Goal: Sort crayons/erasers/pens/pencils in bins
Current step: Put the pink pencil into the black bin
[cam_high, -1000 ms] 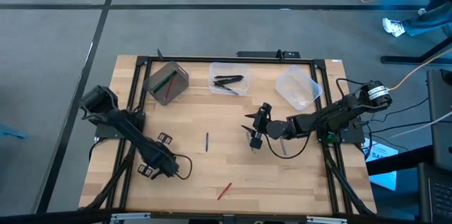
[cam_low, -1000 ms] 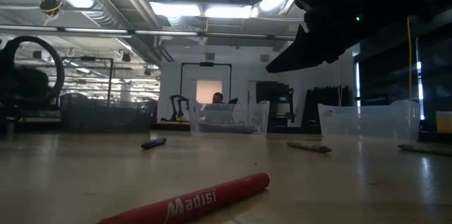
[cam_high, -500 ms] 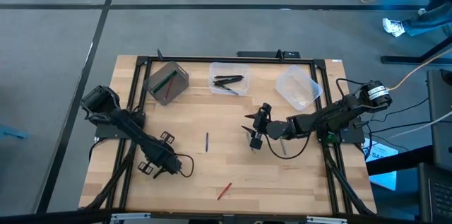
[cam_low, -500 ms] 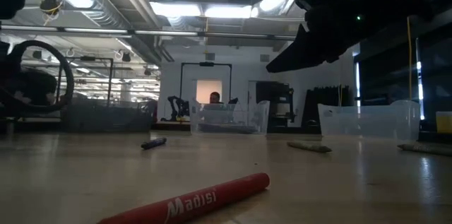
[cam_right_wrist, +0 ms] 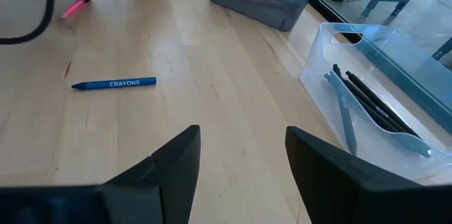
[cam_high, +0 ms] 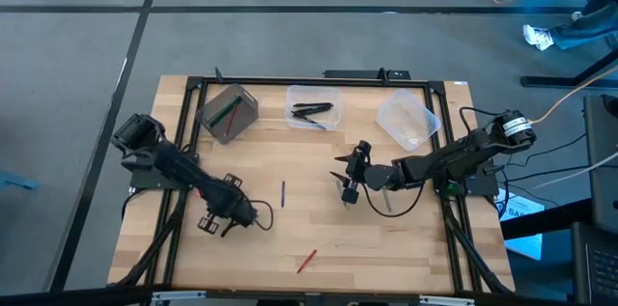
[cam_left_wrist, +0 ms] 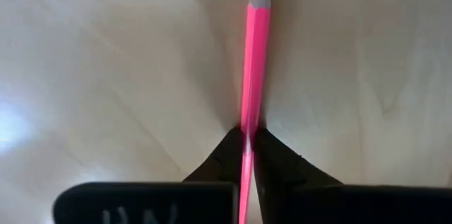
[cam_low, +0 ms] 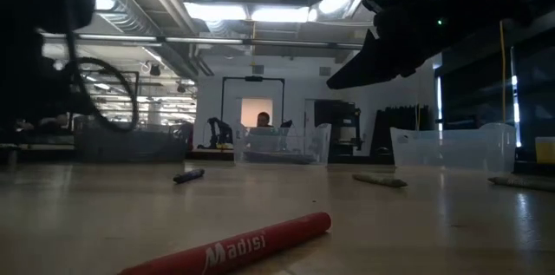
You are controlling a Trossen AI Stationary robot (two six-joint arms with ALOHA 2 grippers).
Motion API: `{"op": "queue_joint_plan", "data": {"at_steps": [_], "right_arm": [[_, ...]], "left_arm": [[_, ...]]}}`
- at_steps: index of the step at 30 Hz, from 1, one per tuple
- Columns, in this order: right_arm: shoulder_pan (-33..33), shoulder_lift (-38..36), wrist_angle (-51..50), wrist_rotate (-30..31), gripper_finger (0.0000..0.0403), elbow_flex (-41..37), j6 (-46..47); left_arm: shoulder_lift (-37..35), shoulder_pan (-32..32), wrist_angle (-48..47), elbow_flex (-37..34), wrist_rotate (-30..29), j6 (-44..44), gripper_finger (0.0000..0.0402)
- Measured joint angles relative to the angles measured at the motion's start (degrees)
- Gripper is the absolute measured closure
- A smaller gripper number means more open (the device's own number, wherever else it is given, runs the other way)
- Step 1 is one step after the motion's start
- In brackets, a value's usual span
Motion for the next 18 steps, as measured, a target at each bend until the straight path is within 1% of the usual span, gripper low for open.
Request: {"op": "queue_joint_plan", "data": {"at_steps": [3, 5, 8, 9, 11, 13, 18], "right_arm": [[0.0, 0.0, 0.0, 0.0, 0.0189, 0.0, 0.0], [0.0, 0.0, 0.0, 0.0, 0.0189, 0.0, 0.0], [0.0, 0.0, 0.0, 0.0, 0.0189, 0.0, 0.0], [0.0, 0.0, 0.0, 0.0, 0.0189, 0.0, 0.0], [0.0, 0.0, 0.0, 0.0, 0.0189, 0.0, -0.1], [0.0, 0.0, 0.0, 0.0, 0.0189, 0.0, -0.2], [0.0, 0.0, 0.0, 0.0, 0.0189, 0.0, -0.4]], "left_arm": [[0.1, 2.0, 0.3, 1.2, -1.9, 0.1, 0.0392], [0.3, 3.5, 0.8, 2.3, -4.7, 0.0, 0.0393], [0.7, 5.7, 3.5, 4.6, -12.3, 0.0, 0.0393], [0.8, 6.4, 3.4, 5.6, -15.0, -0.1, 0.0393], [0.6, 7.9, 0.8, 8.2, -18.3, -0.5, 0.0394], [0.3, 10.0, -1.8, 10.3, -19.5, -0.6, 0.0395], [-1.3, 16.3, -4.0, 14.8, -18.9, -0.5, 0.0398]]}}
